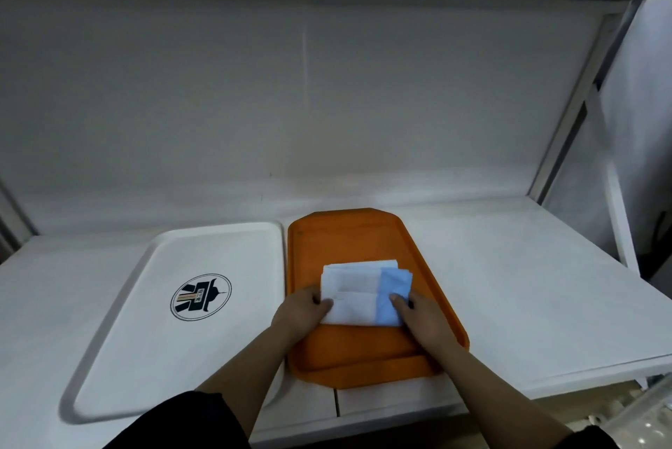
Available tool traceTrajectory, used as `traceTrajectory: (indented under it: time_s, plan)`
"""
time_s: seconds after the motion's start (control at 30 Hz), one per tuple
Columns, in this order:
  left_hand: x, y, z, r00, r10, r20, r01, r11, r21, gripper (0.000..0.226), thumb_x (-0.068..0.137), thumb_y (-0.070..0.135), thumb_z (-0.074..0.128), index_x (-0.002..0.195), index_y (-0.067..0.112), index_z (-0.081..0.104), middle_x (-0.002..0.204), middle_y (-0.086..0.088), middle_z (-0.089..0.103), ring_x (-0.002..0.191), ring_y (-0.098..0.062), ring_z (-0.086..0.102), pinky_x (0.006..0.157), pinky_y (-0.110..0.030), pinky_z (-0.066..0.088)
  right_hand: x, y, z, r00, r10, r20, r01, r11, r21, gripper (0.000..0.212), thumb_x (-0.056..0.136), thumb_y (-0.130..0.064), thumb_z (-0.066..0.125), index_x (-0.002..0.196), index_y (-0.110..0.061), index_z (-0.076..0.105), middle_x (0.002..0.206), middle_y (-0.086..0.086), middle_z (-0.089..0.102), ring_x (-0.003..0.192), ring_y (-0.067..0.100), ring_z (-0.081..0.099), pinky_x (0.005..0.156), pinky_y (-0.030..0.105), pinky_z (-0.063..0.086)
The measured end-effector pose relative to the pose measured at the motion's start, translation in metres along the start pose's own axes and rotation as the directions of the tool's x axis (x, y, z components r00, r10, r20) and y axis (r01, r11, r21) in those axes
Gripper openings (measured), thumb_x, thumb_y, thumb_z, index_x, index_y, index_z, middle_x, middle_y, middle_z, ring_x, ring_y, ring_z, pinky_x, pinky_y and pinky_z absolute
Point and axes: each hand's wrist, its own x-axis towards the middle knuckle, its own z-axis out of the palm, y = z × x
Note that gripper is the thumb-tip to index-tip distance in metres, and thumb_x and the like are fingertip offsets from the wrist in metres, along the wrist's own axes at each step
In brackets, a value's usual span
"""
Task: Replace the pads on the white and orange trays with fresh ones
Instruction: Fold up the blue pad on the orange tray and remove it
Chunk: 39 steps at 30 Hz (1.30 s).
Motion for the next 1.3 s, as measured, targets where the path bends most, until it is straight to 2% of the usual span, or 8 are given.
traceTrajectory:
  time_s: [0.1,0.27,0.43,0.57,0.67,0.77,0.97,1.3]
  plan:
    - [0.005,0.007,0.003,0.996,-0.02,-0.083,0.028,0.995,0.095,0.036,0.098,0.037,0.042,0.123,0.013,0.05,0.115,-0.008,0.061,0.103,-0.023,0.059,0.083,-0.032,0.046,0.005,-0.005,0.006,0.997,-0.005,-0.076,-0.004,0.994,-0.109,0.028,0.1,-0.038,0.039,0.096,-0.017,0.057,0.074,-0.005,0.056,0.066,0.008,0.052,0.053,0.02,0.037]
    - [0.013,0.015,0.009,0.986,-0.044,-0.158,0.072,0.982,0.173,0.038,0.099,0.032,0.037,0.132,0.013,0.034,0.113,-0.006,0.062,0.101,-0.023,0.062,0.08,-0.03,0.044,0.015,-0.006,0.014,0.986,-0.037,-0.165,-0.008,0.965,-0.261,0.03,0.1,-0.035,0.04,0.119,-0.016,0.053,0.081,-0.006,0.053,0.068,0.006,0.049,0.05,0.014,0.029]
    - [0.017,0.015,0.017,0.982,-0.054,-0.18,0.1,0.961,0.259,0.053,0.098,0.035,0.036,0.144,0.016,0.019,0.116,-0.007,0.061,0.11,-0.026,0.058,0.105,-0.043,0.036,0.022,-0.003,0.021,0.985,0.011,-0.171,-0.068,0.941,-0.332,0.041,0.101,-0.035,0.035,0.137,-0.015,0.041,0.101,0.002,0.063,0.078,0.01,0.054,0.062,0.02,0.04]
    - [0.02,0.015,0.022,0.979,0.094,-0.181,0.018,0.845,0.534,0.065,0.099,0.03,0.033,0.151,0.017,-0.003,0.155,-0.012,0.015,0.142,-0.03,0.021,0.115,-0.043,0.021,0.024,-0.007,0.023,0.988,-0.022,-0.151,-0.043,0.908,-0.418,0.04,0.103,-0.034,0.03,0.138,-0.016,0.032,0.102,0.0,0.062,0.074,0.007,0.05,0.063,0.021,0.038]
    - [0.03,0.017,0.022,0.969,0.244,0.037,-0.21,0.739,0.64,0.067,0.099,0.028,0.035,0.151,0.021,-0.007,0.159,-0.006,-0.008,0.147,-0.025,-0.009,0.12,-0.043,0.001,0.025,-0.007,0.024,0.987,-0.013,-0.163,-0.054,0.915,-0.399,0.037,0.102,-0.035,0.032,0.134,-0.018,0.035,0.099,-0.003,0.06,0.073,0.006,0.05,0.061,0.019,0.04]
    - [0.042,0.017,0.027,0.957,0.252,0.144,-0.286,0.728,0.623,0.062,0.1,0.036,0.028,0.152,0.022,-0.002,0.16,-0.003,-0.008,0.146,-0.02,-0.013,0.12,-0.041,-0.006,0.027,-0.007,0.024,0.987,-0.003,-0.161,-0.063,0.911,-0.408,0.038,0.101,-0.038,0.033,0.134,-0.02,0.034,0.09,-0.008,0.054,0.071,0.005,0.05,0.052,0.014,0.033]
    - [0.055,0.007,0.042,0.987,0.146,0.068,-0.158,0.808,0.567,0.076,0.094,0.062,0.019,0.152,0.017,0.0,0.16,-0.004,0.004,0.147,-0.02,-0.001,0.119,-0.045,-0.004,0.031,-0.009,0.021,0.992,-0.019,-0.127,-0.039,0.897,-0.44,0.039,0.102,-0.037,0.029,0.137,-0.02,0.029,0.098,-0.004,0.06,0.072,0.007,0.053,0.061,0.019,0.043]
    - [0.056,-0.002,0.045,0.995,0.097,0.03,-0.1,0.895,0.435,0.082,0.093,0.065,0.021,0.151,0.016,-0.008,0.16,-0.003,-0.007,0.147,-0.018,-0.008,0.12,-0.039,-0.004,0.033,-0.005,0.034,0.98,-0.015,-0.197,-0.092,0.848,-0.522,0.042,0.101,-0.04,0.03,0.137,-0.019,0.028,0.083,-0.009,0.054,0.066,0.007,0.056,0.056,0.018,0.045]
